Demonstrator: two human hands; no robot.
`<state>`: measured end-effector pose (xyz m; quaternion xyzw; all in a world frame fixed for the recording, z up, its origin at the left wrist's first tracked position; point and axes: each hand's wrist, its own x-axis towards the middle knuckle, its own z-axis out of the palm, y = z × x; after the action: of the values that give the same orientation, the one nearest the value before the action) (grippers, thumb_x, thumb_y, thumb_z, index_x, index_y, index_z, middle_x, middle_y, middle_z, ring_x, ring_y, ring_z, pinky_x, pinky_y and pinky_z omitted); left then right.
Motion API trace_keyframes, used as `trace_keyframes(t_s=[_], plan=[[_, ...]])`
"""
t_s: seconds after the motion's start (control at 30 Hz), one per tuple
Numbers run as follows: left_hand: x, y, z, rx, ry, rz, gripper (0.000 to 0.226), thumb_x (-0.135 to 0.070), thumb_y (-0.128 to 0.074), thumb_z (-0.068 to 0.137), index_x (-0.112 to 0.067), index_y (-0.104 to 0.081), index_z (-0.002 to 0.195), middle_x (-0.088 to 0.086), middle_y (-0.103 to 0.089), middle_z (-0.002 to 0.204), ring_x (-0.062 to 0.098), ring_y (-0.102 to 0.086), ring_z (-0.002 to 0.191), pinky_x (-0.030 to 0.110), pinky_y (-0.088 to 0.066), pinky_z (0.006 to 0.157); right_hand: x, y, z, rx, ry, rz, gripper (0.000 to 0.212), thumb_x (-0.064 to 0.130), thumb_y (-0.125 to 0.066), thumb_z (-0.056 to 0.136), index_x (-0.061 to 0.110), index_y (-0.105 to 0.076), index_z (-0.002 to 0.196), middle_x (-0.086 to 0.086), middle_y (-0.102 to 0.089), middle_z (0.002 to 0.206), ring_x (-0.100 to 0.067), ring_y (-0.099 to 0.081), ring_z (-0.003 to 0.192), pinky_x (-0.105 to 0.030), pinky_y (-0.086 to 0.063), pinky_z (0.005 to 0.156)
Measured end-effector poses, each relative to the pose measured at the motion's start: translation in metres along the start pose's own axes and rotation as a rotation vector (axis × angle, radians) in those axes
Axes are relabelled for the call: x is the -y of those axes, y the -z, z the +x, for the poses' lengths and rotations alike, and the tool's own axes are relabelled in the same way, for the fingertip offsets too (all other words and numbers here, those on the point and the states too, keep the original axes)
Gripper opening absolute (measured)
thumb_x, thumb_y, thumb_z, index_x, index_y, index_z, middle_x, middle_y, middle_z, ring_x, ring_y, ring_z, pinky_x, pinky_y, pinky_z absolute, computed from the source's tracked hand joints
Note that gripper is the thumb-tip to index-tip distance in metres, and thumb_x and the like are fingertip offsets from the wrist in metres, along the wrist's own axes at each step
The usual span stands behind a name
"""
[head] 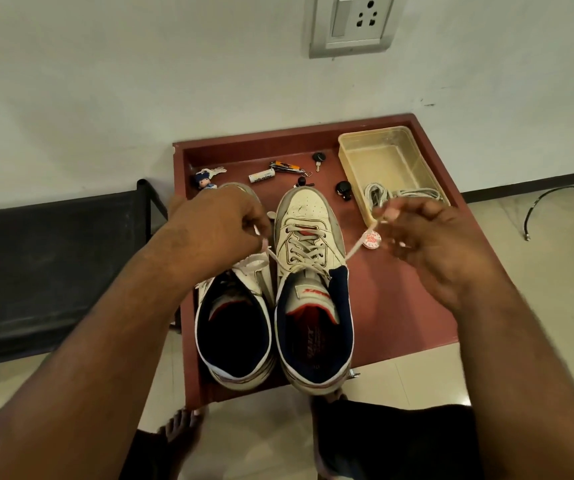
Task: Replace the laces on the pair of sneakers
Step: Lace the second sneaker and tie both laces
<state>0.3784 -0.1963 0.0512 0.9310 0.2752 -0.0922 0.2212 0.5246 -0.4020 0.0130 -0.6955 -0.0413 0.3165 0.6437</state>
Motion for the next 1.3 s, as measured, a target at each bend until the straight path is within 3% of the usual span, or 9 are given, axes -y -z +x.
trace_keyframes(t_s=[0.07, 0.2, 0.33, 0.47, 0.63, 0.77, 1.0, 1.13, 1.3], plan=[[-0.005, -0.005, -0.001, -0.069, -0.081, -0.130, 0.041, -0.023, -0.071, 0.087, -0.043, -0.061, 0.122, -0.017, -0.057, 0.118, 0.003, -0.050, 0.105, 0.000, -0.022, 0.092, 0.009, -0.019, -0.006, 0.155, 0.125, 0.434, 0.015, 0.011, -0.064, 0.083, 0.011, -0.063, 0.099, -0.009, -0.071, 0.091, -0.024, -0.069, 0.086, -0.041, -0.056, 0.085], [-0.015, -0.013, -0.004, -0.135, -0.357, -0.417, 0.085, -0.020, -0.073, 0.084, -0.052, -0.026, 0.147, -0.007, -0.015, 0.161, 0.014, -0.011, 0.150, 0.044, -0.017, 0.118, 0.016, -0.040, -0.019, 0.596, 0.223, 0.550, 0.020, 0.026, -0.074, 0.076, 0.010, -0.062, 0.073, -0.006, -0.062, 0.067, -0.016, -0.053, 0.055, -0.030, -0.052, 0.058], [-0.016, -0.023, 0.002, -0.100, -0.475, -0.326, 0.051, -0.044, -0.064, 0.085, -0.057, -0.047, 0.132, -0.007, 0.002, 0.165, 0.020, 0.008, 0.152, 0.057, -0.007, 0.119, 0.014, -0.030, -0.022, 0.851, 0.139, 0.317, 0.039, 0.033, -0.078, 0.072, 0.011, -0.055, 0.051, -0.008, -0.035, 0.041, -0.015, -0.030, 0.039, -0.022, -0.028, 0.042], [-0.006, -0.012, 0.001, 0.089, -0.450, -0.517, 0.029, -0.048, -0.064, 0.085, -0.025, -0.077, 0.094, -0.014, -0.066, 0.123, 0.000, -0.056, 0.118, 0.025, -0.045, 0.101, 0.014, -0.009, -0.014, 0.508, 0.159, 0.309, 0.040, 0.028, -0.078, 0.074, 0.019, -0.049, 0.047, 0.004, -0.036, 0.040, -0.013, -0.021, 0.038, -0.018, -0.027, 0.042], [0.003, -0.004, 0.000, -0.125, -0.363, -0.621, 0.023, -0.049, -0.053, 0.085, -0.035, -0.071, 0.079, -0.001, -0.071, 0.076, 0.008, -0.064, 0.071, 0.017, -0.046, 0.067, 0.000, -0.004, 0.004, -0.240, 0.237, -0.051, 0.031, 0.017, -0.070, 0.086, 0.011, -0.059, 0.058, -0.005, -0.054, 0.059, -0.013, -0.050, 0.050, -0.031, -0.043, 0.050], [-0.012, -0.016, 0.000, -0.134, -0.312, -0.505, 0.018, -0.040, -0.064, 0.088, -0.027, -0.072, 0.079, -0.010, -0.060, 0.059, 0.010, -0.056, 0.056, 0.017, -0.043, 0.054, 0.005, -0.030, -0.011, 0.058, 0.319, -0.337, 0.028, 0.020, -0.079, 0.076, 0.026, -0.066, 0.100, 0.020, -0.058, 0.128, 0.007, -0.052, 0.118, -0.023, -0.049, 0.092], [-0.015, -0.012, -0.008, -0.145, -0.171, -0.598, 0.030, -0.055, -0.069, 0.075, -0.027, -0.072, 0.065, 0.004, -0.066, 0.060, 0.033, -0.062, 0.061, 0.036, -0.051, 0.057, -0.001, -0.051, -0.015, 0.299, 0.339, -0.133, 0.028, -0.002, -0.074, 0.077, 0.007, -0.071, 0.104, -0.004, -0.075, 0.085, -0.016, -0.071, 0.083, -0.026, -0.057, 0.079], [-0.015, -0.018, -0.026, -0.184, -0.005, -0.551, 0.040, -0.059, -0.068, 0.077, -0.020, -0.074, 0.071, 0.007, -0.063, 0.061, 0.008, -0.047, 0.050, 0.025, -0.040, 0.055, -0.004, -0.053, -0.020, 0.349, 0.355, -0.338, 0.023, 0.003, -0.063, 0.090, 0.017, -0.074, 0.104, 0.001, -0.073, 0.098, -0.010, -0.067, 0.095, -0.023, -0.053, 0.086], [-0.010, -0.045, -0.051, -0.148, 0.169, -0.188, 0.020, -0.061, -0.071, 0.073, -0.042, -0.065, 0.070, -0.015, -0.043, 0.144, 0.016, -0.022, 0.141, 0.046, -0.017, 0.111, -0.012, -0.051, -0.030, 0.336, 0.390, -0.636, 0.017, 0.011, -0.065, 0.089, 0.025, -0.075, 0.090, 0.014, -0.058, 0.088, 0.006, -0.058, 0.086, -0.011, -0.044, 0.075]])
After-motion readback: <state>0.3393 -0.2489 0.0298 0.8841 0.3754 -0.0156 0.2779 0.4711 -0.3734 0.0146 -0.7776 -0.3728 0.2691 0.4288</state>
